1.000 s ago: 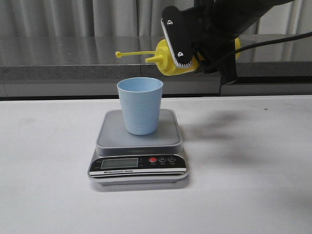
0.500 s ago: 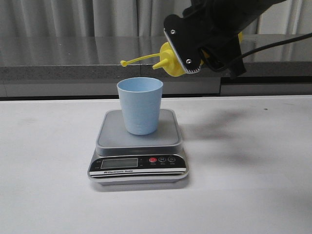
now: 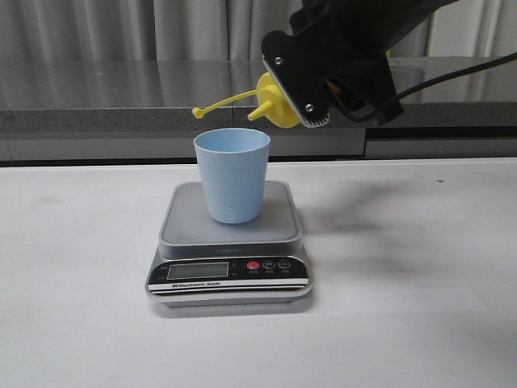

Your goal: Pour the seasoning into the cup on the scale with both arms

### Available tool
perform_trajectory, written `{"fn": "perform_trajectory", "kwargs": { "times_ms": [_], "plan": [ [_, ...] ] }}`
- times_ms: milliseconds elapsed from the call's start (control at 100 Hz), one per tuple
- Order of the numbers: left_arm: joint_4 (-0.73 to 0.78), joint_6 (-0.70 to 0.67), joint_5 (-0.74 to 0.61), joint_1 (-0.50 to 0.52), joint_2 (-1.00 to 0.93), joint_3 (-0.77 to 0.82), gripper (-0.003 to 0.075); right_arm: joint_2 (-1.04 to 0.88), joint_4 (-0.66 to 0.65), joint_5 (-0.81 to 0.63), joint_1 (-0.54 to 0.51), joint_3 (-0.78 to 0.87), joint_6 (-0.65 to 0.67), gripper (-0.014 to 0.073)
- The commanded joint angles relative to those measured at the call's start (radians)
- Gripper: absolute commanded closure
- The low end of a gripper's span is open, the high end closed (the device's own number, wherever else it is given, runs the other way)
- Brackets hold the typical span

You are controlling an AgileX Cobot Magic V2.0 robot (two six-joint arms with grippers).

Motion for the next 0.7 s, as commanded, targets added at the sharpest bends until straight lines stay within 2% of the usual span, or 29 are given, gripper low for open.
{"fn": "perform_trajectory", "kwargs": {
  "times_ms": [0,400,690],
  "plan": [
    [0.000,-0.004,-0.081,0.002,0.012,-0.024,0.0738,-0.049,-0.035,0.033,-0.002,-0.034,-0.005,0.0300],
    [0.000,-0.004,-0.081,0.002,0.012,-0.024,0.0738,-0.049,-0.035,0.032,-0.001,-0.034,0.086,0.0300],
    [0.000,-0.004,-0.081,0.002,0.012,-0.024,0.0738,-0.051,-0.035,0.028,-0.001,-0.034,0.259,0.0300]
  ]
}}
